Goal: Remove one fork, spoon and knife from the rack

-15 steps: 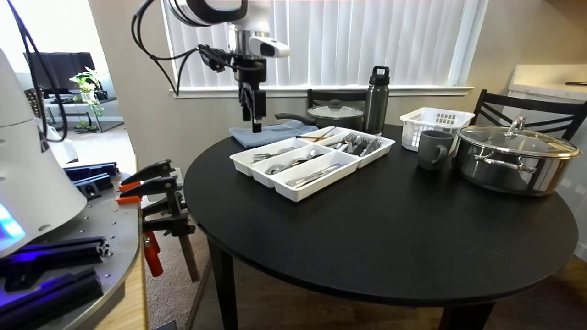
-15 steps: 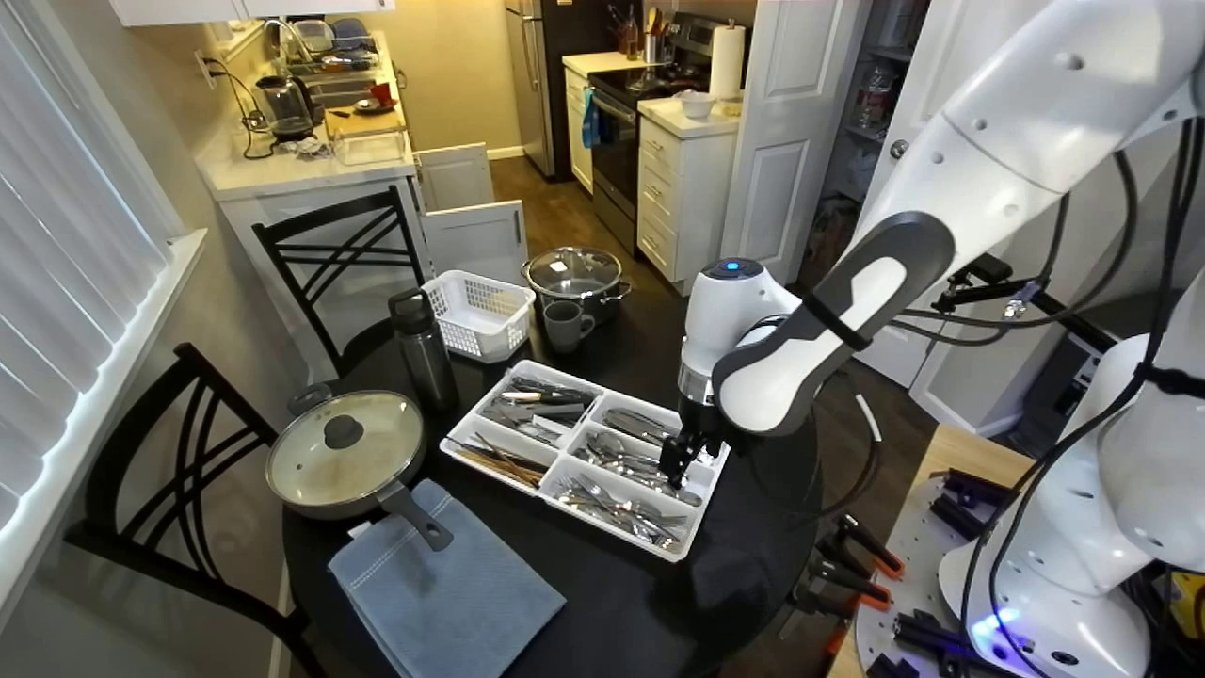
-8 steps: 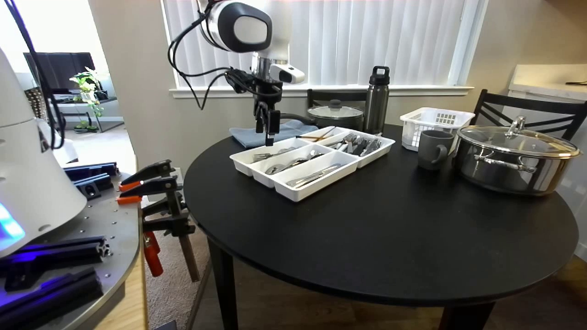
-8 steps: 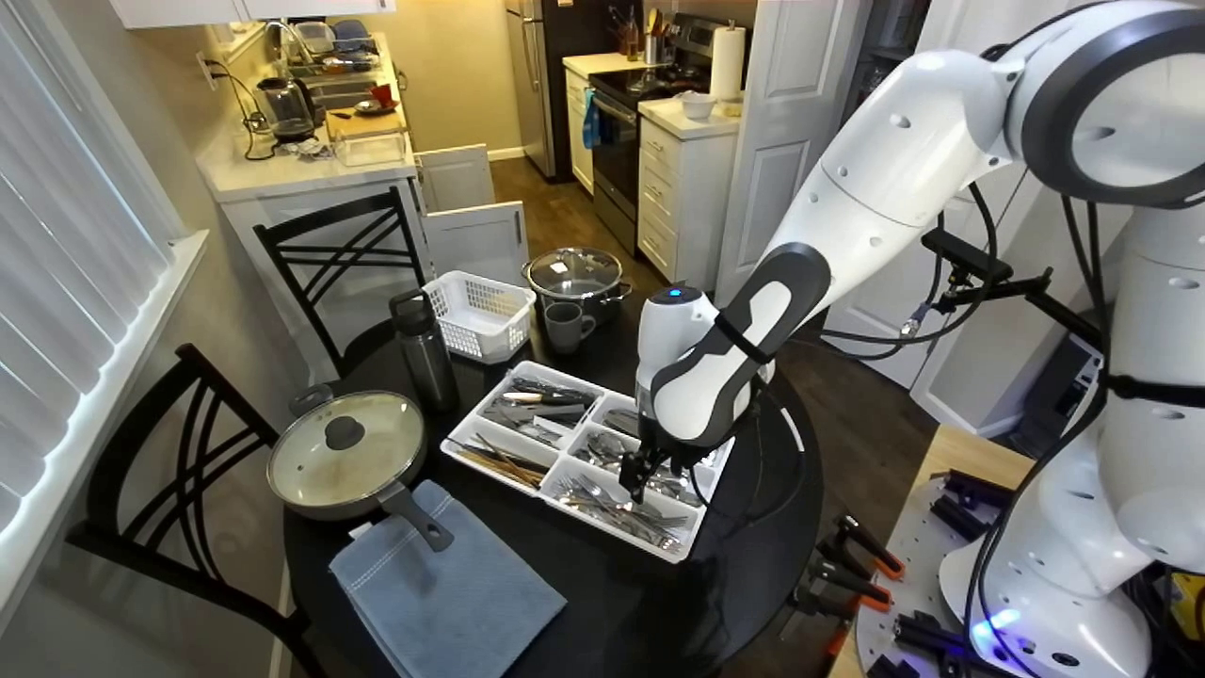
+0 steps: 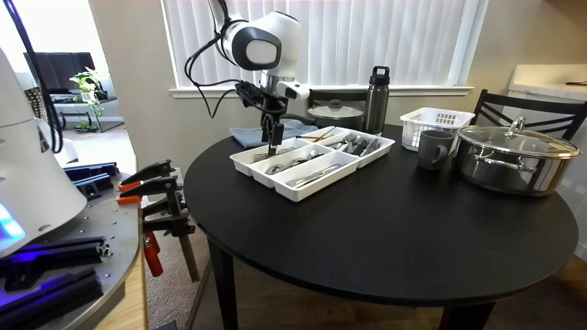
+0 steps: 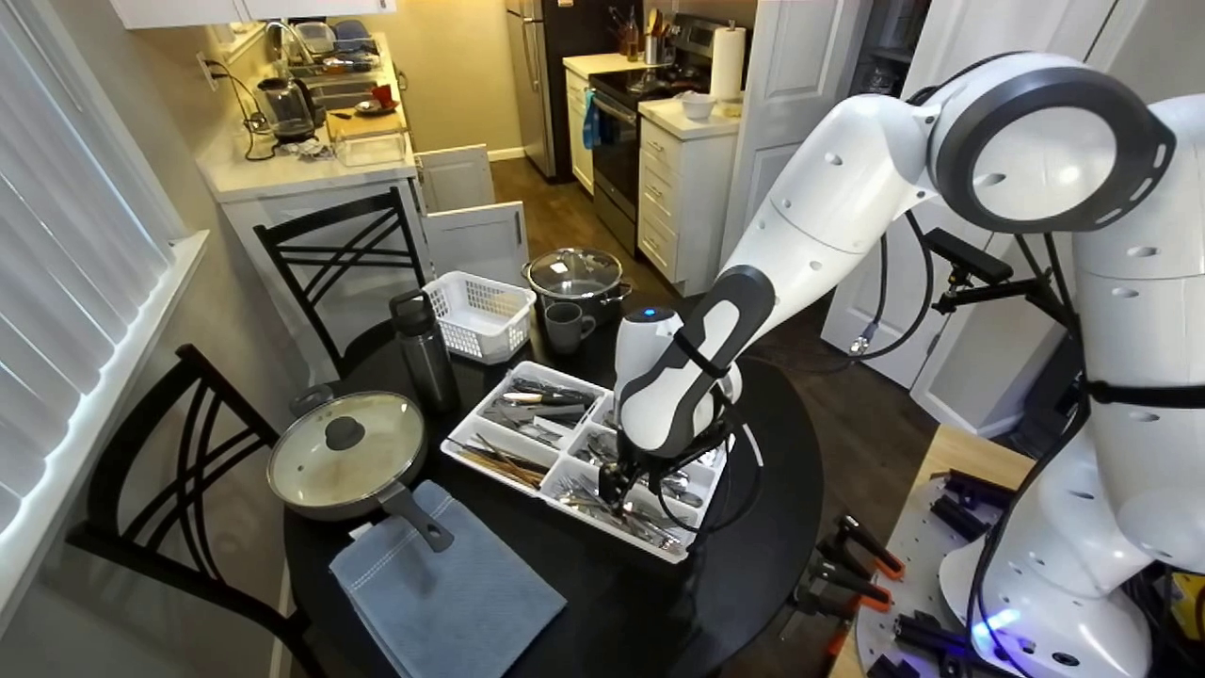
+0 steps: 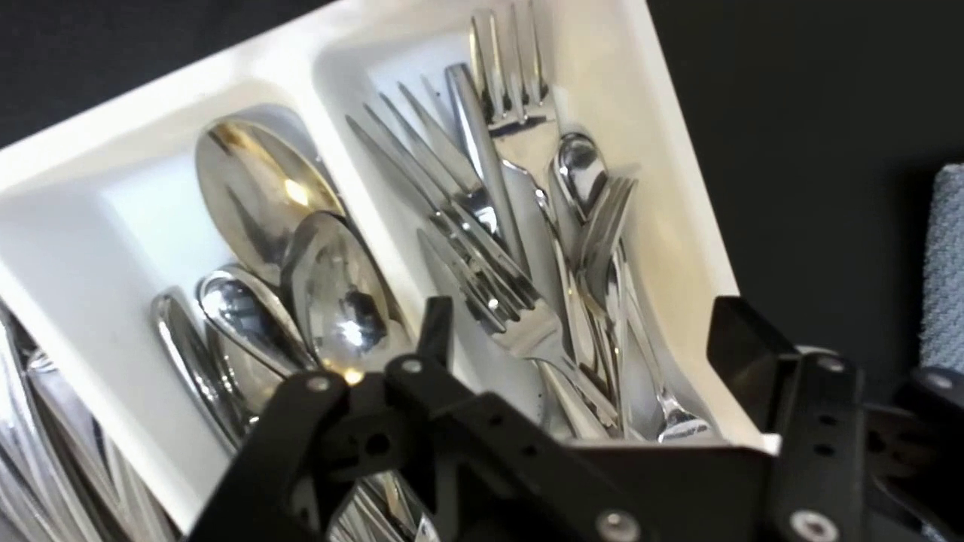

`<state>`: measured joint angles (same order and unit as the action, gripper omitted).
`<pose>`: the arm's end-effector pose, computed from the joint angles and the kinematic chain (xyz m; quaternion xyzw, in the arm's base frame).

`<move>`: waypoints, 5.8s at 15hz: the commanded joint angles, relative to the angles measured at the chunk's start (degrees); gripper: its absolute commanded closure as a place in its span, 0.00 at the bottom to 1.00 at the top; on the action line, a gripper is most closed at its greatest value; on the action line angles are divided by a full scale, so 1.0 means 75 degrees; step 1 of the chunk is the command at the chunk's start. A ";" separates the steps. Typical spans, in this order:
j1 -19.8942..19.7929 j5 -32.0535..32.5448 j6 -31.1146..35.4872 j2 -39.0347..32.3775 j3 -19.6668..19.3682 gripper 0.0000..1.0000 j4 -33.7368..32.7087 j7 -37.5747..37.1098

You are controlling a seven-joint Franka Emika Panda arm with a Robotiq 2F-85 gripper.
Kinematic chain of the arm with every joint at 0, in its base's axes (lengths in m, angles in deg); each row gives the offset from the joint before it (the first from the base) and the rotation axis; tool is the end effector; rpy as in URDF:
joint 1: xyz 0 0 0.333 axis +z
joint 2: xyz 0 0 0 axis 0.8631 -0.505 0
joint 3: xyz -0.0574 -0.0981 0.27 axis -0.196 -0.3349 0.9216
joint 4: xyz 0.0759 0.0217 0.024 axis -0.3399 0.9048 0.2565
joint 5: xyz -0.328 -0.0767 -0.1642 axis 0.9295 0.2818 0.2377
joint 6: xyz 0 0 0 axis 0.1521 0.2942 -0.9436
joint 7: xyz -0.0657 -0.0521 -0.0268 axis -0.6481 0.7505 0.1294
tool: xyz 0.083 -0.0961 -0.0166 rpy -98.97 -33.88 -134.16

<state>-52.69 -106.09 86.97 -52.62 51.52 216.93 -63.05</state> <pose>0.4764 0.1472 0.0999 -0.9892 0.0987 0.0611 0.0897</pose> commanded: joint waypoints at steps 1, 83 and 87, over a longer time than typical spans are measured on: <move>0.0044 -0.0266 0.0206 -0.0437 0.0118 0.18 -0.0338 -0.0211; 0.1305 0.2060 -0.0742 -0.0700 -0.0886 0.44 -0.0789 -0.0429; 0.1304 0.2065 -0.0732 -0.0726 -0.0897 0.67 -0.0765 -0.0419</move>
<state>-43.55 -92.21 81.42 -57.76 45.31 211.12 -64.87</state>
